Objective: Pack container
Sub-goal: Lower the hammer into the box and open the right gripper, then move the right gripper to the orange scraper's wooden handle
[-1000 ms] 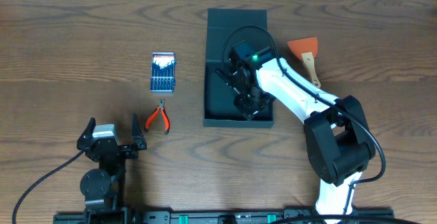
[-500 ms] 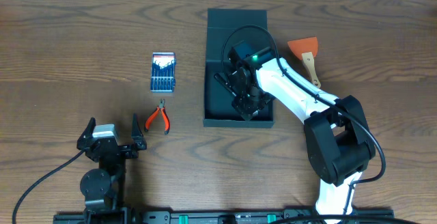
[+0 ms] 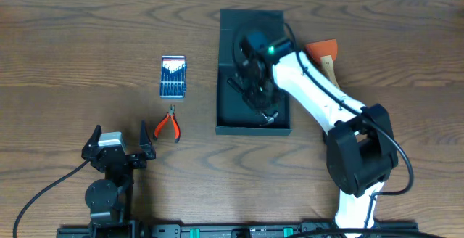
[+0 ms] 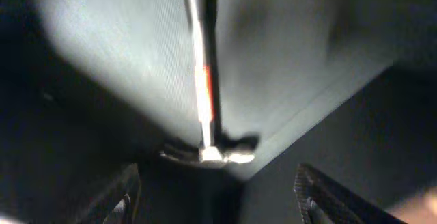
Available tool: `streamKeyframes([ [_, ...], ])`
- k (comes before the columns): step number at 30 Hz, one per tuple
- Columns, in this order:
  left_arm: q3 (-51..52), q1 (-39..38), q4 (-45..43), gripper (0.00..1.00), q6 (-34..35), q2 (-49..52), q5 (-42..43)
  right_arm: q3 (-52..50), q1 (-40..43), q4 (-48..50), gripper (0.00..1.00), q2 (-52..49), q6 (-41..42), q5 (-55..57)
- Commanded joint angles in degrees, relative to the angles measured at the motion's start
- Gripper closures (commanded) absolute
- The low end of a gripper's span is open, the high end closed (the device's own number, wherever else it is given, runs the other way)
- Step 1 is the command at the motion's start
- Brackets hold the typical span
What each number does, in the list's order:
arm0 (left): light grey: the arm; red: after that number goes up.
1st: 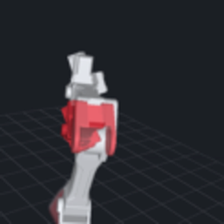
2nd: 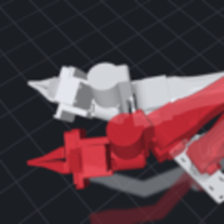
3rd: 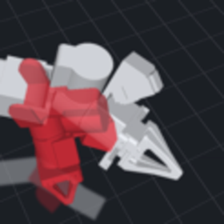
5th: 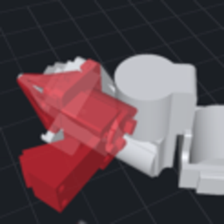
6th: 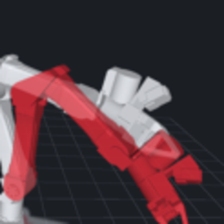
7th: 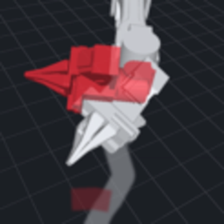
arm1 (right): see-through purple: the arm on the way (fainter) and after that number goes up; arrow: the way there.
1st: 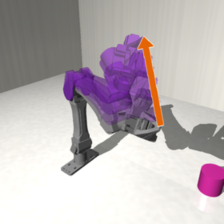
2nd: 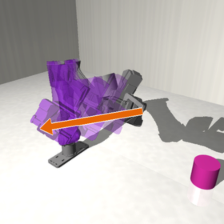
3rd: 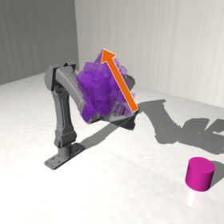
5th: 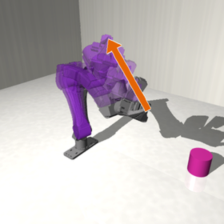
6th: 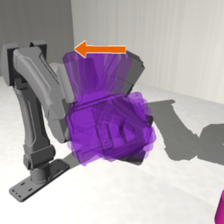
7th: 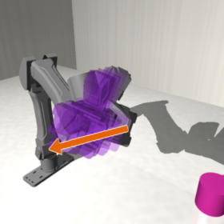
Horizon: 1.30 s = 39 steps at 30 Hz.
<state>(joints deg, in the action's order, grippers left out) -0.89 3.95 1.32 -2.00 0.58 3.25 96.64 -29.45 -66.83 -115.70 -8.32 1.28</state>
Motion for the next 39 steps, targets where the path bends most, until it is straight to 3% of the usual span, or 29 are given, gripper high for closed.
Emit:
streamKeyframes([
  [1,0.63,-0.28,2.29,0.01,-0.96,-0.35,0.63,8.28,0.39,-2.12,0.26,-0.04,0.92,0.46],
  [10,0.63,-0.28,2.29,0.01,-0.96,-0.35,0.63,25.77,7.39,-14.23,0.24,-0.04,8.31,9.27],
  [21,0.63,-0.28,2.29,0.01,-0.98,-0.35,0.63,27.04,26.73,-19.12,0.2,-0.09,10.73,8.33],
  [28,0.63,-0.28,2.29,0.02,-0.98,-0.35,0.63,26.93,32.89,-17.25,0.2,-1.75,5.18,-0.26],
  [39,0.63,-0.28,2.29,0.01,-0.96,-0.35,0.63,26.93,33.0,-16.26,0.12,-14.25,-3.58,-0.02],
])
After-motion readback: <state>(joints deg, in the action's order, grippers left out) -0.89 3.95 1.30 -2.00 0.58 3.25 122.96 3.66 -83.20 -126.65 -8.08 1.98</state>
